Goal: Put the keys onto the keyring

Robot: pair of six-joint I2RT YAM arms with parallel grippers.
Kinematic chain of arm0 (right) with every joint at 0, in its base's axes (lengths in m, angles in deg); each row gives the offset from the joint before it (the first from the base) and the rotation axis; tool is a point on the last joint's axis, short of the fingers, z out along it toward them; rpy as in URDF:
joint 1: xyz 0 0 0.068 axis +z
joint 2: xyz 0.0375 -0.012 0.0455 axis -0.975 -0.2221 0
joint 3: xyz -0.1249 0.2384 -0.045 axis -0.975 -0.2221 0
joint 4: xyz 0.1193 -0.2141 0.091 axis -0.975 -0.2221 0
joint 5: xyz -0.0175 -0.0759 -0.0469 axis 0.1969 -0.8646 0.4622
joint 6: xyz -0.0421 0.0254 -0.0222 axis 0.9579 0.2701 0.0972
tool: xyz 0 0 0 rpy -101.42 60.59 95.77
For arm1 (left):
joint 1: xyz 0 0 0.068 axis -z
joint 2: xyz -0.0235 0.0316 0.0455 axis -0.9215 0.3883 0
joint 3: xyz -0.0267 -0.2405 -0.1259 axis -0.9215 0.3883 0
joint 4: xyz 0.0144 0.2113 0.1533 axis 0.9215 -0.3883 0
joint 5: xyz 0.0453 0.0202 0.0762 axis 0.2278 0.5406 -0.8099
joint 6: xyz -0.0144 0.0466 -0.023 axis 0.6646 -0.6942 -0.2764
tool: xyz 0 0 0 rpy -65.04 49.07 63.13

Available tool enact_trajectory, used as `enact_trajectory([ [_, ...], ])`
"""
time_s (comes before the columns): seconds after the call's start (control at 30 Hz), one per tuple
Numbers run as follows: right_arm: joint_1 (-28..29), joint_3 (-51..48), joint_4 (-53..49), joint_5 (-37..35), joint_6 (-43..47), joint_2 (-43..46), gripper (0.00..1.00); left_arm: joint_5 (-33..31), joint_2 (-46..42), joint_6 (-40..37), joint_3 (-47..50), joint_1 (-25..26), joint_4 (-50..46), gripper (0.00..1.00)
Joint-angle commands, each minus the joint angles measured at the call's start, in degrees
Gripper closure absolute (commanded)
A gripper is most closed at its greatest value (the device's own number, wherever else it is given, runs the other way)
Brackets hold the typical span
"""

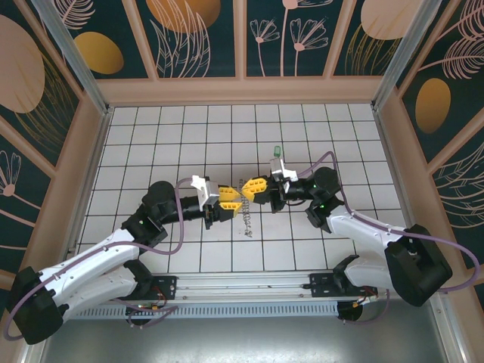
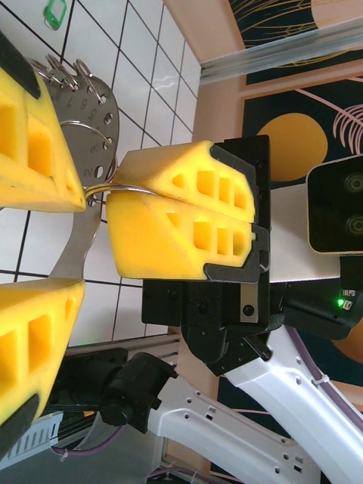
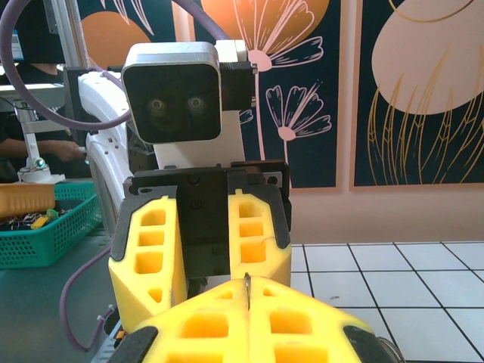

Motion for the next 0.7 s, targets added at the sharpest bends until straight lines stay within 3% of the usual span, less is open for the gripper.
enact_trajectory([
  [0.0, 0.53, -1.05, 2.46, 1.75, -0.54, -0.34, 1.00, -0.07, 0.07, 0.36, -1.81, 0.31, 4.15, 0.71],
  [0.67, 1.46, -1.89, 2.39, 3.25, -0.30, 1.14, 1.00, -3.10, -0.72, -0.67, -1.35, 0.38, 3.06, 0.70],
])
